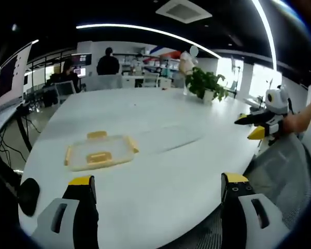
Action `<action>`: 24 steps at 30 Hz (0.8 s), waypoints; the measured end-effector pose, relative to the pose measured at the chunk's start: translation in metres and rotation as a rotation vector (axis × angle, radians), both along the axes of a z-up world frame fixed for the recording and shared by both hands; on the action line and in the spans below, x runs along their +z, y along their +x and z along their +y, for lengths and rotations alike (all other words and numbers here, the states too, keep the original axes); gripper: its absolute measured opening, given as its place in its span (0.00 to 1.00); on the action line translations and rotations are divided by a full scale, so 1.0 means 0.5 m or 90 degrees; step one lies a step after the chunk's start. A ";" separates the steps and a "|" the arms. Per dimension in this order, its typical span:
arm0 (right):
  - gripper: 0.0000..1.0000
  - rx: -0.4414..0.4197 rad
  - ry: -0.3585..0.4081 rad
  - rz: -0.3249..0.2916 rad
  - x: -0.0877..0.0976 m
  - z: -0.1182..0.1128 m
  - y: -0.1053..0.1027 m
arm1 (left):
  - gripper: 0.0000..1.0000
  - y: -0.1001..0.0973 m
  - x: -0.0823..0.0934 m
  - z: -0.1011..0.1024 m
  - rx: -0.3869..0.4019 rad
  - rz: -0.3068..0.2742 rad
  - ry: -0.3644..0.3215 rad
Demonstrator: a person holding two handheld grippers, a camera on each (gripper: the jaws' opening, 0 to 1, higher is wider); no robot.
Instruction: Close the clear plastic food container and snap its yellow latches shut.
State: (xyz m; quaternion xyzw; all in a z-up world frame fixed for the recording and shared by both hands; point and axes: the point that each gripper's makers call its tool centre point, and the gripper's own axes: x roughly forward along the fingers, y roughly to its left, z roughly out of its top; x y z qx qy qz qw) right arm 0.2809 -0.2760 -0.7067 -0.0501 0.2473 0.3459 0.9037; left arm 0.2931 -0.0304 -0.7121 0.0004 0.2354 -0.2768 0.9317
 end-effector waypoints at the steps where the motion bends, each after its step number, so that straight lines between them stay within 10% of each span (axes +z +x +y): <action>1: 0.64 0.000 0.000 0.000 0.000 0.000 0.000 | 0.99 0.000 0.000 0.000 0.000 0.001 -0.001; 24: 0.65 -0.002 0.000 -0.007 0.004 -0.001 0.001 | 0.99 -0.001 0.000 -0.002 -0.005 -0.002 0.001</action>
